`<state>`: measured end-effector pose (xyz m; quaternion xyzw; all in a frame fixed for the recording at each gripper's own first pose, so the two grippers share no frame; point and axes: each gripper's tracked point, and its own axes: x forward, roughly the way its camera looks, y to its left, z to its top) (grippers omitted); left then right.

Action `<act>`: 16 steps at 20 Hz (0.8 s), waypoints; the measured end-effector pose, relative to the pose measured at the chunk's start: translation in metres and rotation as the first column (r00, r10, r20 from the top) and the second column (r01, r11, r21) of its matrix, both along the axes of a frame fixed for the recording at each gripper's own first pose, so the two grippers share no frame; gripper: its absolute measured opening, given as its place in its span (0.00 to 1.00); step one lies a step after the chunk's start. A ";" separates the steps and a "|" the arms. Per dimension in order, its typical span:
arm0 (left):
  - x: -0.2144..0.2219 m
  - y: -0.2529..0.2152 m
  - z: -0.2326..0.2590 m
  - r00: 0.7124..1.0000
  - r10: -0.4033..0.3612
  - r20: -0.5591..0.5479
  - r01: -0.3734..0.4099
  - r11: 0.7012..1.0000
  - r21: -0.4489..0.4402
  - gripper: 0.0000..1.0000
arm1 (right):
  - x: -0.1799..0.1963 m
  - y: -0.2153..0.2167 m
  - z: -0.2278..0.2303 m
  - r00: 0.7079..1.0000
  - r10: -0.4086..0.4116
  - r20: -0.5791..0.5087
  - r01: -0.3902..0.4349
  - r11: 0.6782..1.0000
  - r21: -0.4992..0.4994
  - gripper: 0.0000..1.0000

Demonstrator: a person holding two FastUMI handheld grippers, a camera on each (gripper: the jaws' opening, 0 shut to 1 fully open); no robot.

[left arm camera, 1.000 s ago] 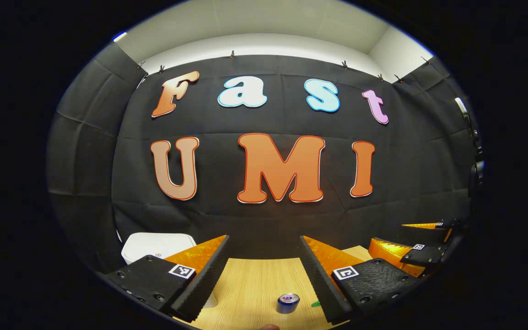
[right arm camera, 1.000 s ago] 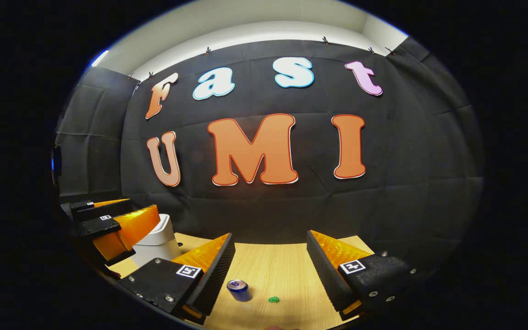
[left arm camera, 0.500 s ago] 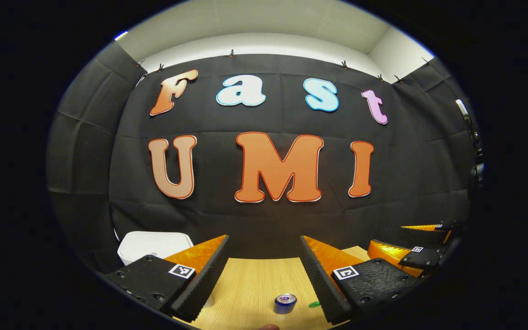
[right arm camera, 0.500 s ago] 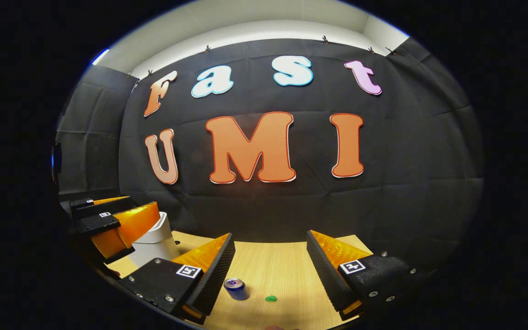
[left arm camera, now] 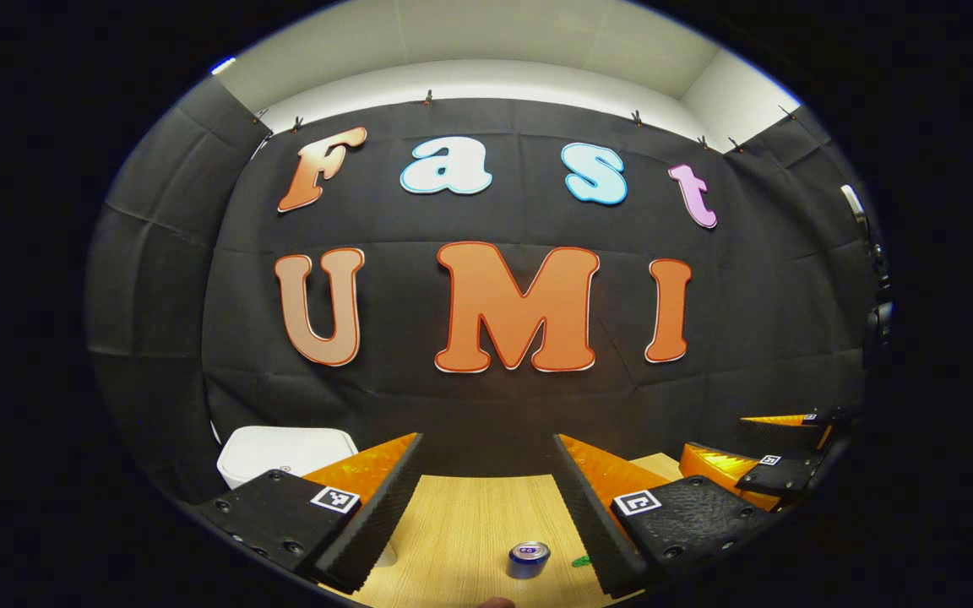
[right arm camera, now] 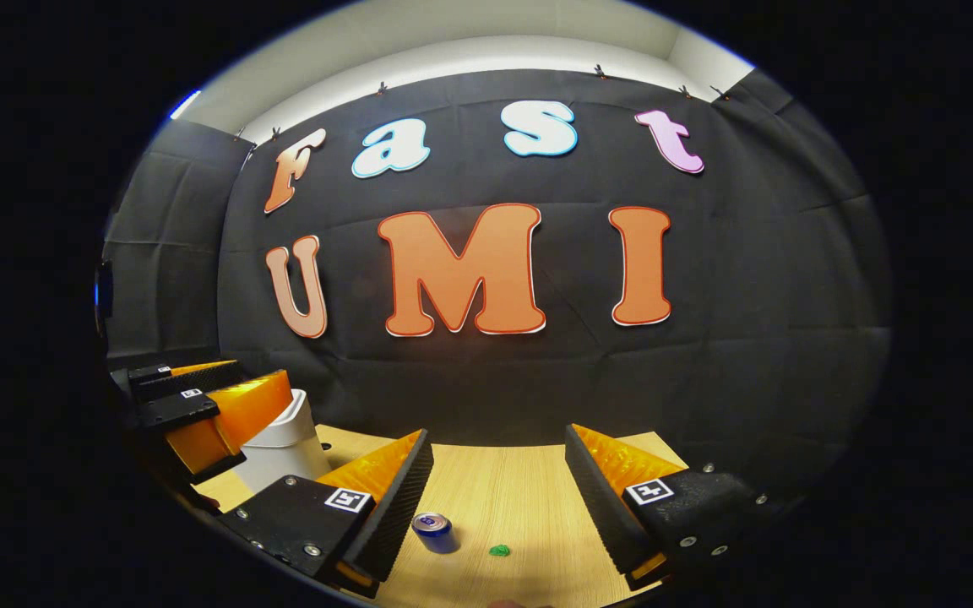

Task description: Press the lid of the desktop garbage bin to open it, pick up the crumpled paper on the desktop and throw it into the bin, then pick up the pop can on the desktop and drop it into the bin, and finally close the garbage bin lid.

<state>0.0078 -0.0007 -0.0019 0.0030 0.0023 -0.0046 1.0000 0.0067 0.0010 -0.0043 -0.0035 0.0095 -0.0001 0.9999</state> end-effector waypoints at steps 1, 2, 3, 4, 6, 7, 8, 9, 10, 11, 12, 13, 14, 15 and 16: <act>0.001 0.001 -0.002 1.000 -0.002 -0.004 0.002 1.000 -0.002 0.93 | 0.000 0.000 -0.002 1.000 -0.001 -0.002 0.001 1.000 0.000 0.94; 0.001 0.002 -0.001 1.000 0.000 -0.006 0.000 1.000 -0.003 0.93 | -0.001 -0.001 -0.001 1.000 -0.001 -0.002 0.001 1.000 -0.002 0.94; 0.002 0.001 -0.001 1.000 0.000 -0.006 0.000 1.000 -0.005 0.93 | 0.000 -0.001 -0.002 1.000 -0.003 -0.003 0.002 1.000 -0.005 0.94; 0.002 0.001 0.000 1.000 0.000 -0.006 0.000 1.000 -0.005 0.93 | 0.001 -0.001 -0.002 1.000 -0.002 -0.005 0.002 1.000 -0.006 0.94; 0.002 0.002 -0.001 1.000 0.000 -0.004 0.000 1.000 -0.004 0.93 | 0.001 -0.002 -0.003 1.000 -0.003 -0.008 0.003 1.000 -0.005 0.94; 0.003 0.002 0.000 1.000 0.001 -0.004 -0.001 1.000 -0.004 0.93 | 0.001 -0.001 -0.003 1.000 -0.002 -0.008 0.002 1.000 -0.005 0.94; 0.003 0.001 -0.001 1.000 0.001 -0.003 -0.001 1.000 -0.004 0.93 | 0.002 -0.001 -0.003 1.000 -0.003 -0.008 0.003 1.000 -0.006 0.94; 0.004 0.002 -0.001 1.000 0.003 -0.003 -0.003 1.000 -0.004 0.93 | 0.002 -0.001 -0.004 1.000 -0.001 -0.009 0.001 1.000 -0.006 0.94; 0.003 0.002 0.000 1.000 0.004 -0.001 -0.004 1.000 -0.004 0.93 | 0.002 -0.001 -0.004 1.000 -0.002 -0.009 0.002 1.000 -0.006 0.94; 0.004 0.003 -0.001 1.000 0.006 0.000 -0.006 1.000 -0.004 0.93 | 0.002 -0.001 -0.003 1.000 0.000 -0.009 0.000 1.000 -0.005 0.94; 0.005 0.004 0.000 1.000 0.008 0.000 -0.008 1.000 -0.003 0.93 | 0.002 0.000 -0.003 1.000 0.000 -0.010 0.000 1.000 -0.004 0.94; 0.004 0.005 0.001 1.000 0.008 0.004 -0.008 1.000 -0.002 0.93 | 0.004 0.000 -0.004 1.000 0.001 -0.010 -0.001 1.000 -0.004 0.94; 0.004 0.005 0.002 1.000 0.008 0.004 -0.008 1.000 0.000 0.93 | 0.004 0.000 -0.004 1.000 0.002 -0.011 -0.002 1.000 -0.004 0.94; 0.004 0.006 0.001 1.000 0.010 0.004 -0.010 1.000 0.001 0.93 | 0.005 0.001 -0.004 1.000 0.002 -0.011 -0.002 1.000 -0.005 0.94; 0.005 0.007 0.001 1.000 0.013 0.006 -0.013 1.000 0.000 0.93 | 0.004 0.001 -0.004 1.000 0.004 -0.013 -0.004 1.000 -0.005 0.94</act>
